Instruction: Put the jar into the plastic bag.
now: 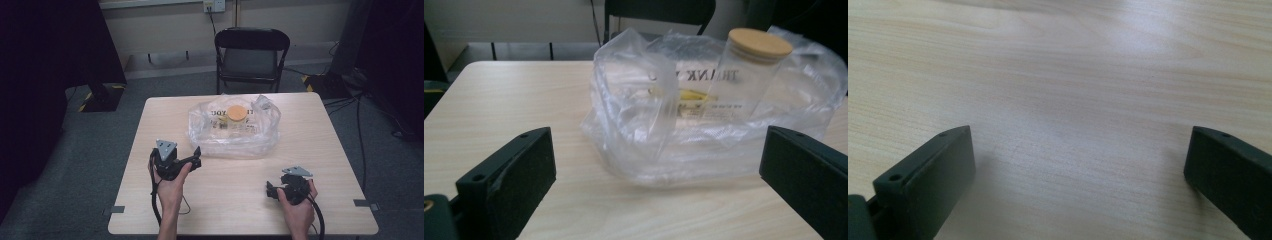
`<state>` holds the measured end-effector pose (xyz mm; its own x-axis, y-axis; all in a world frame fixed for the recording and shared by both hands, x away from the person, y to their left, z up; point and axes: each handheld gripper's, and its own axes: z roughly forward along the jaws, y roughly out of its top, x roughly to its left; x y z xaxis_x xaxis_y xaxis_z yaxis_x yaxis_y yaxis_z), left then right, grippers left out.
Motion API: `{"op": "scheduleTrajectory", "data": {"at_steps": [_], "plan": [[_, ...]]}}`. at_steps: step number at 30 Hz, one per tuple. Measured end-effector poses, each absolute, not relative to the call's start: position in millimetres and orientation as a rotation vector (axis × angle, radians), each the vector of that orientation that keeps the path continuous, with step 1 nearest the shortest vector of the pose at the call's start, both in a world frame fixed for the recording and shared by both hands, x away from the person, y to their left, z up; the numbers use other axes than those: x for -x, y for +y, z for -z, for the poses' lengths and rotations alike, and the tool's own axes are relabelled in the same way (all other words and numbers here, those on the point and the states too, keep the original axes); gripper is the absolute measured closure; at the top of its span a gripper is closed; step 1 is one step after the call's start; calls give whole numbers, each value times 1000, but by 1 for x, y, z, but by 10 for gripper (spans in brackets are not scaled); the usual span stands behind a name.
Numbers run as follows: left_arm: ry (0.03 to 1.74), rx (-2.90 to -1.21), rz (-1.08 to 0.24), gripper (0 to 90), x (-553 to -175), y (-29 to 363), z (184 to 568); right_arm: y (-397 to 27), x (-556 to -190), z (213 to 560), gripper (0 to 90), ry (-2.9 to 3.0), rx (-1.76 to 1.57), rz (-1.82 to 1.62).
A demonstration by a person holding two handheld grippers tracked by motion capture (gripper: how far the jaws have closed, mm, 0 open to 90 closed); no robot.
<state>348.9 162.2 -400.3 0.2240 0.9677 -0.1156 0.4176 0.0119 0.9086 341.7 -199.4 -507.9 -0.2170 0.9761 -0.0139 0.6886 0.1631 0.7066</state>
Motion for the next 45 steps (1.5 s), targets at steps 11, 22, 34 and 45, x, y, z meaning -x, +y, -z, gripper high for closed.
{"op": "scheduleTrajectory", "data": {"at_steps": [11, 22, 34, 45], "plan": [[1427, -1577, -747, 17, -337, 182, 431, -199, -342, 508, 0, 1969, -1577, -802], [1471, -1626, -679, 28, -329, 182, 460, -199, -342, 508, 0, 1968, -1578, -801], [1547, -1690, -674, 22, -329, 177, 484, -199, -341, 508, 0, 1963, -1581, -800], [1659, -1709, -673, 26, -332, 172, 508, -199, -341, 508, 0, 1961, -1582, -799]]}}
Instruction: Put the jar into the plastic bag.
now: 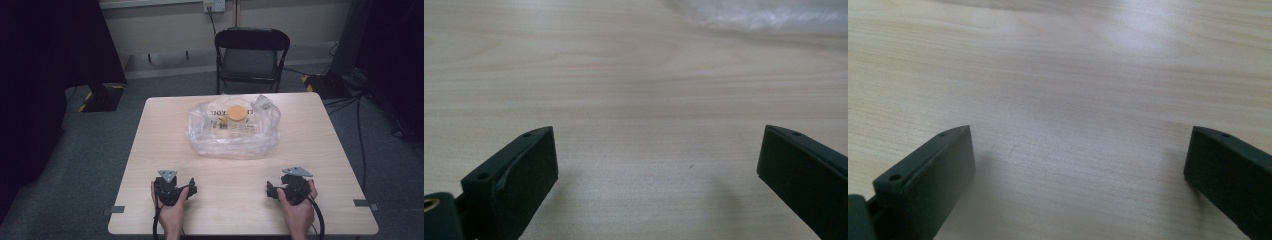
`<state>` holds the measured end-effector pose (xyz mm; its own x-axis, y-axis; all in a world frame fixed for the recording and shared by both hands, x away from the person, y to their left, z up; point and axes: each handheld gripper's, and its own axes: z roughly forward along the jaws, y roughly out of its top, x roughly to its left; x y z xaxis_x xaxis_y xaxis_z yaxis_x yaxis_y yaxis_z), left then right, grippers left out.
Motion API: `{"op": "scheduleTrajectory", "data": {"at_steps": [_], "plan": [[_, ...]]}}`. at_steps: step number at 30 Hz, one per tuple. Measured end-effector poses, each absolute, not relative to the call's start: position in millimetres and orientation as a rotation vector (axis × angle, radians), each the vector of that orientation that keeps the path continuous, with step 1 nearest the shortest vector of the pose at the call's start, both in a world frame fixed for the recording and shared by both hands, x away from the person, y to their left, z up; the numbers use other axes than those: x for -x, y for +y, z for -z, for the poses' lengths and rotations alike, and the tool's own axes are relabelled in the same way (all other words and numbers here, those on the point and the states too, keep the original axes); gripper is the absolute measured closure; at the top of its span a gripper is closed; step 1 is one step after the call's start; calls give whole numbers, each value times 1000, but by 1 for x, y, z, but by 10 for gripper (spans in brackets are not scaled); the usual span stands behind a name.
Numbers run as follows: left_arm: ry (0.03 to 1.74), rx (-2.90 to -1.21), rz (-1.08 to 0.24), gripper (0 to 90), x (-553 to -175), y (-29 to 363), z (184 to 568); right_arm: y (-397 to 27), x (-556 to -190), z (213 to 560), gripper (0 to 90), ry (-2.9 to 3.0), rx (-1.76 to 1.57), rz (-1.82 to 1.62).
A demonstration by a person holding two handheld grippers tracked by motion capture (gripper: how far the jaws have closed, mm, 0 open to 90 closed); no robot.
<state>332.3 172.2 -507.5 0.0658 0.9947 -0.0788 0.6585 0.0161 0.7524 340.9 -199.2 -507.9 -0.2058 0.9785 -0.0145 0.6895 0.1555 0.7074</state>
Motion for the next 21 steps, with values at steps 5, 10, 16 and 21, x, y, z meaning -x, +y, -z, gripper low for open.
{"op": "scheduleTrajectory", "data": {"at_steps": [5, 10, 16, 21], "plan": [[1702, -1784, -686, 25, -339, 166, 509, -199, -341, 508, 0, 1961, -1582, -800], [1720, -1789, -699, 0, -338, 165, 509, -199, -341, 508, 0, 1959, -1584, -799], [1721, -1788, -700, 0, -338, 165, 510, -199, -341, 508, 0, 1959, -1584, -799], [1721, -1789, -700, 0, -338, 165, 509, -199, -341, 508, 0, 1959, -1584, -799]]}}
